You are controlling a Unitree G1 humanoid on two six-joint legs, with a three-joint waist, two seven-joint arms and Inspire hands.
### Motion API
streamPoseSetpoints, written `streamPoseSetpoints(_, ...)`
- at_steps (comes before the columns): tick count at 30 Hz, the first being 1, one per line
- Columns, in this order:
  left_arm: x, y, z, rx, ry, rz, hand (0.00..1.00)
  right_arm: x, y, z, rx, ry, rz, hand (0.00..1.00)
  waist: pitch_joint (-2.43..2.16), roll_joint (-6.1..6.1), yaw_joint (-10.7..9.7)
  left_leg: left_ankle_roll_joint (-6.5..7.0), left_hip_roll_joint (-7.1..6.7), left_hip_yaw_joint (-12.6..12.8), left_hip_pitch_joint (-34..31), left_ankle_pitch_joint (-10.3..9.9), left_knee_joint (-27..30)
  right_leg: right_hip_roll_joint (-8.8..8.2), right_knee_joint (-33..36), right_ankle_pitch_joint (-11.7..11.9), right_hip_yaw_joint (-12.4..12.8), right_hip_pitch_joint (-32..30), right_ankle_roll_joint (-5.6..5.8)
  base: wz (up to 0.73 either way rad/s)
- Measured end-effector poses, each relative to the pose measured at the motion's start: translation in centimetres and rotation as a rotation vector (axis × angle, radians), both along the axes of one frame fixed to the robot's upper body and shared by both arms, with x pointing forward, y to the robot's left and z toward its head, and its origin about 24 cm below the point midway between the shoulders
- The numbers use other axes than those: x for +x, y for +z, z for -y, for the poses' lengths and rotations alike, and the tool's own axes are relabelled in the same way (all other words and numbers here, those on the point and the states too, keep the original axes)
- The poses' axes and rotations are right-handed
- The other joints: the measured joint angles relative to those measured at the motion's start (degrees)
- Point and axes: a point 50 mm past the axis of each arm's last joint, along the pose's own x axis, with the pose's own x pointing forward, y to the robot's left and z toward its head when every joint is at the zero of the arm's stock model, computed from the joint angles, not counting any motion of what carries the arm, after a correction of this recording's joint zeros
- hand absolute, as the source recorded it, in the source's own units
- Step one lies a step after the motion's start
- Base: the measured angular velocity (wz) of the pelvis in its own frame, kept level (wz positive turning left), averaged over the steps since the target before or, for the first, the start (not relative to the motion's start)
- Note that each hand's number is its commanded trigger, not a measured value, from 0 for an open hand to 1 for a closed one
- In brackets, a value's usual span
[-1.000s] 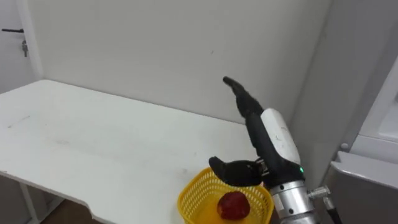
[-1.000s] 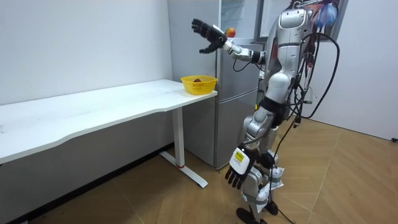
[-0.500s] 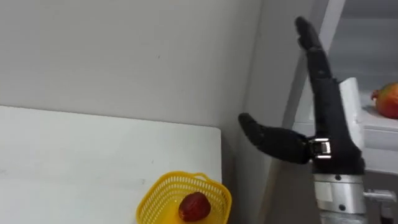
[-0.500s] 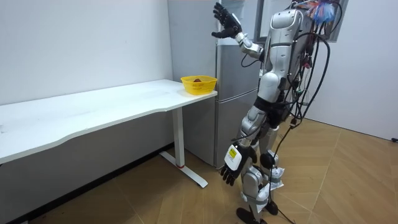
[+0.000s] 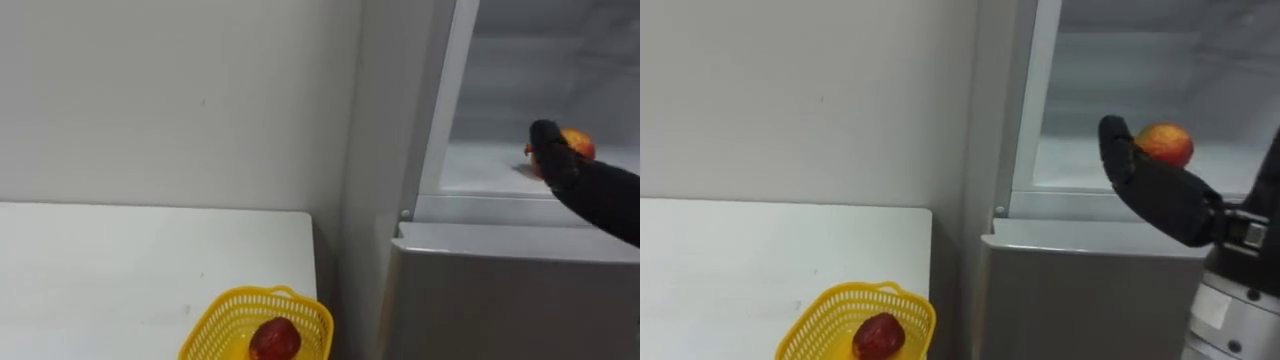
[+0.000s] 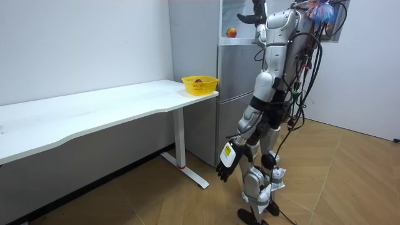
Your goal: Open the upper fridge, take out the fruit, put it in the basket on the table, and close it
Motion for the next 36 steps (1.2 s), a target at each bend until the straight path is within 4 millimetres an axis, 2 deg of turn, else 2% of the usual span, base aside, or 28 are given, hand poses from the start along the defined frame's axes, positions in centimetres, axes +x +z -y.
streamPoseSetpoints(5,-0.3,0.0,-0.1,0.002,0.003,-0.005,0.0,-0.4,-0.2,1.0,-0.003,-0.045,-0.006,0.0,0.08,-0.18,-0.59,0.03,-0.08,0.01,-0.07,0.0,0.01,-0.06,-0.16,-0.06,-0.01,-0.35,0.06,0.0)
streamPoseSetpoints(11,0.2,0.1,0.0,-0.006,-0.005,0.014,0.0,0.6,-1.6,2.7,0.025,-0.085,-0.089,0.0,0.05,-0.65,-0.54,0.05,-0.05,0.05,-0.47,0.05,-0.03,0.02,-0.18,-0.09,0.03,-0.74,0.03,0.0)
streamPoseSetpoints(18,0.7,0.2,-0.1,-0.017,-0.01,0.022,0.0,1.5,-2.1,3.7,0.079,-0.088,-0.146,0.0,0.6,-2.02,-0.11,0.04,-0.06,-0.02,-1.13,0.04,-0.02,-0.01,-0.28,-0.23,-0.1,-1.0,0.04,0.0)
streamPoseSetpoints(22,1.4,0.4,-0.5,-0.008,0.01,0.053,0.0,2.6,-1.9,5.2,0.07,-0.119,-0.198,0.0,0.29,-2.85,0.83,0.04,-0.07,-0.11,-1.55,0.05,0.04,0.37,-0.38,-0.21,-0.02,-1.4,0.03,0.0)
streamPoseSetpoints(28,1.0,0.5,-1.1,0.009,0.032,0.052,0.0,4.4,-0.8,6.8,0.017,-0.189,-0.252,0.0,0.17,-3.32,0.99,0.02,-0.04,-0.86,-1.44,0.06,0.0,0.23,-0.15,-0.21,-1.0,-1.27,0.04,0.05)
streamPoseSetpoints(32,0.5,0.6,-1.4,0.021,0.066,0.039,0.0,5.3,-0.1,7.3,0.003,-0.191,-0.289,0.0,0.36,-3.8,0.97,-0.07,0.03,-1.02,-1.57,0.12,-0.01,-0.04,-0.14,-0.22,-1.65,-1.28,0.05,0.04)
streamPoseSetpoints(36,0.0,0.7,-1.7,0.026,0.067,0.028,0.0,5.7,0.0,7.7,-0.014,-0.186,-0.328,0.0,0.32,-4.28,1.05,-0.08,-0.01,-1.33,-1.62,0.11,-0.07,-0.1,-0.13,-0.22,-1.92,-1.04,0.05,0.05)
